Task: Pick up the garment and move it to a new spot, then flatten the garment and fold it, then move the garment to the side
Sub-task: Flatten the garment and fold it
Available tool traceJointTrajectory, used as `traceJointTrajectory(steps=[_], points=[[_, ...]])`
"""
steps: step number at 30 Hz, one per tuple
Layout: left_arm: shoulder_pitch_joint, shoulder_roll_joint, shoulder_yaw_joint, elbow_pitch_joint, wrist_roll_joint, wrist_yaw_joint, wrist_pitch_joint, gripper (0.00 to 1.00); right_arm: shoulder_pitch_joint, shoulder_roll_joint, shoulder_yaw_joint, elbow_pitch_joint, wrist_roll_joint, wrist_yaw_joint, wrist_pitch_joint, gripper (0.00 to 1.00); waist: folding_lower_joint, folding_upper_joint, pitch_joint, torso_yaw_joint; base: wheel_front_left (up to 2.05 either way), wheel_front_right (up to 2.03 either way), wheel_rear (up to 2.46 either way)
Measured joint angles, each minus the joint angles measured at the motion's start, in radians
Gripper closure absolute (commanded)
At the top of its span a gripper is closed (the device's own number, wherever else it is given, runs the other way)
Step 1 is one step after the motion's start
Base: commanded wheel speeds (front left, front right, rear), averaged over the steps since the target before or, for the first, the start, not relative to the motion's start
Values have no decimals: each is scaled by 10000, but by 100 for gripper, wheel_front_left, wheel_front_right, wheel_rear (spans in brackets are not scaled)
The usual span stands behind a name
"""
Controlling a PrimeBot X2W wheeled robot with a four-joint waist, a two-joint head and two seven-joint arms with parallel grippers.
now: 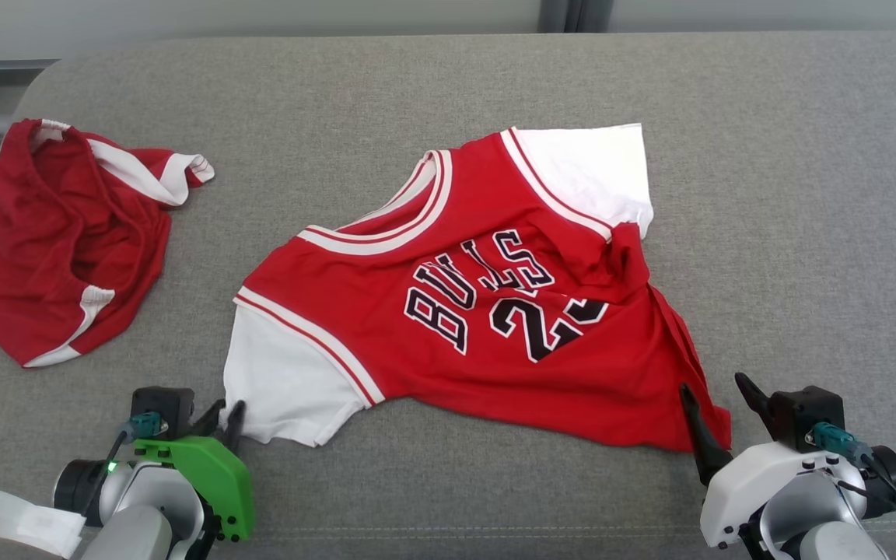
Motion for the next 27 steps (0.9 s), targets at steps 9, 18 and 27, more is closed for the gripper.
traceJointTrajectory(steps=[9,18,27], points=[[232,0,56,-430,-148,324,113,100,307,35,-44,-88,0,0,288,0,0,0,80,-11,0,0,0],[271,-61,2,-546,-230,389,111,100,564,-71,46,-272,-123,0,533,0,0,0,132,69,0,0,0],[221,-79,-29,-443,-299,389,54,100,1396,-531,113,-1045,-499,0,662,0,0,0,148,62,0,0,0]])
